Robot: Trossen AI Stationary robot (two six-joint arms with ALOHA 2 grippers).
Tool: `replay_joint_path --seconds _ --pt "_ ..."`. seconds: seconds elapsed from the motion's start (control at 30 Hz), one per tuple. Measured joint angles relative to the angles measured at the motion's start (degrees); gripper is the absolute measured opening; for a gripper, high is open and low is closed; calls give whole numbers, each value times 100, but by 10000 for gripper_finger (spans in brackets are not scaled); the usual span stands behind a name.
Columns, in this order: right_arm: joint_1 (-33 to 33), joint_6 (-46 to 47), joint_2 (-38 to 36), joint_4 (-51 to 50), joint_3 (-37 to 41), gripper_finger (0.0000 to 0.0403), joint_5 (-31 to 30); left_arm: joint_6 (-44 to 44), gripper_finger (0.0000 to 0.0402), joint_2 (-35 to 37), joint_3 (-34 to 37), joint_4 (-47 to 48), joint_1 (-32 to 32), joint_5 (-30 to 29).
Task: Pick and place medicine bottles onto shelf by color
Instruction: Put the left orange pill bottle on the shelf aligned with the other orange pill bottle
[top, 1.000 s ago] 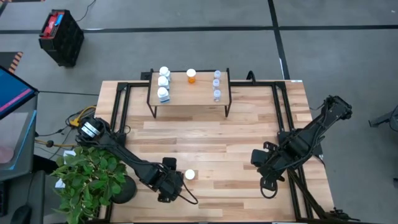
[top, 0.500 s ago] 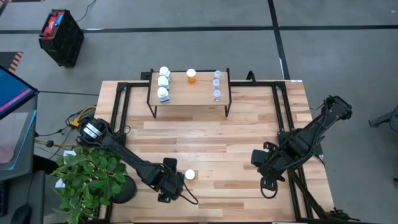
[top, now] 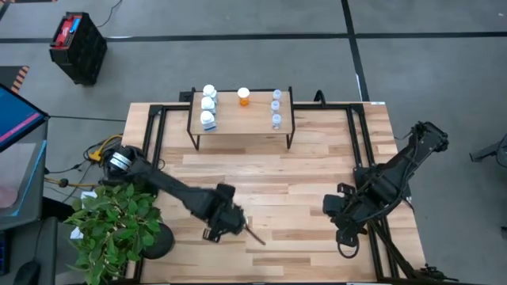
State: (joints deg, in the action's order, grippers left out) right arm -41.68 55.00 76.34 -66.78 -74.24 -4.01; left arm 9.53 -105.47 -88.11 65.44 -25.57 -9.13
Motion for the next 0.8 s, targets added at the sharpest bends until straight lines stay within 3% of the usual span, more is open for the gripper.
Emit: replay_joint_path --seconds 0.27,0.5,0.63,0.8 --pt "-125 0 0 0 0 26 -11 -1524 168 2 -1340 710 1095 -69" --pt "-185 0 0 0 0 26 -22 -2714 189 9 -2451 958 2584 -61" --pt "-182 -6 0 0 0 26 -22 -3072 192 11 -2663 560 3607 -23" --pt "-180 -22 0 -1 0 26 -21 -3016 179 -79 -2665 98 4671 580"
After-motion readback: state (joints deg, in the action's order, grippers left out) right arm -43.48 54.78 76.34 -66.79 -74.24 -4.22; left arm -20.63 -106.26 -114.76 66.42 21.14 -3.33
